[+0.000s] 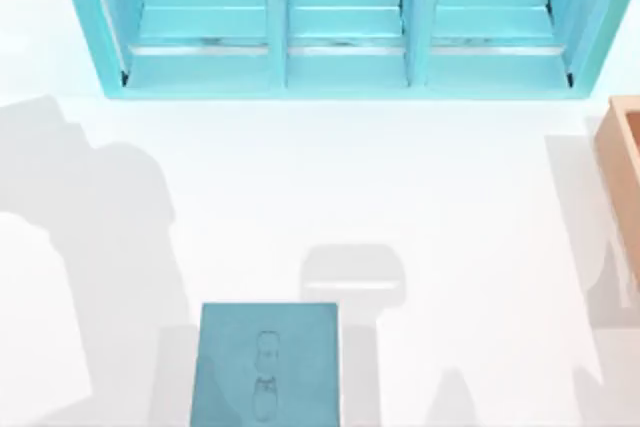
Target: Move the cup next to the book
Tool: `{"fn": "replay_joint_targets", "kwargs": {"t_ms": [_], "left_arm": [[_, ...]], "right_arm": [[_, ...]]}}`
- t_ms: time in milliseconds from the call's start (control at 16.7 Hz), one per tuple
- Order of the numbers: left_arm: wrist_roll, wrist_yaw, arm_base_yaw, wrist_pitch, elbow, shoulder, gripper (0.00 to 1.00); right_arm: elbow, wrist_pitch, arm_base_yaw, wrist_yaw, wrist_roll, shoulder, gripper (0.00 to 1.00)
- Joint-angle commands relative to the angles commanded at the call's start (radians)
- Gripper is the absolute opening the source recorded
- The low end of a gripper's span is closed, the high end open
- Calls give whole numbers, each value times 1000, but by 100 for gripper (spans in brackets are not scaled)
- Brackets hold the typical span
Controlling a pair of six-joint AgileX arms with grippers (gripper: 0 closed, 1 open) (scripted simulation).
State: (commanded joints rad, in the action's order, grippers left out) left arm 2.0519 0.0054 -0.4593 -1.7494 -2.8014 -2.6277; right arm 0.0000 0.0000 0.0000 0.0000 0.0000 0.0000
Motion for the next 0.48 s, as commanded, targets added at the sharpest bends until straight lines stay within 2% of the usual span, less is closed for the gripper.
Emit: {"fn": "replay_joint_targets", "kwargs": {"t_ms": [180, 480], "left_arm": [[53, 3, -41, -42, -87, -41, 100], [60, 4, -48, -48, -98, -44, 100]], "right_arm": [[0, 0, 0, 0, 0, 0, 100], [0, 0, 0, 0, 0, 0, 100]]}}
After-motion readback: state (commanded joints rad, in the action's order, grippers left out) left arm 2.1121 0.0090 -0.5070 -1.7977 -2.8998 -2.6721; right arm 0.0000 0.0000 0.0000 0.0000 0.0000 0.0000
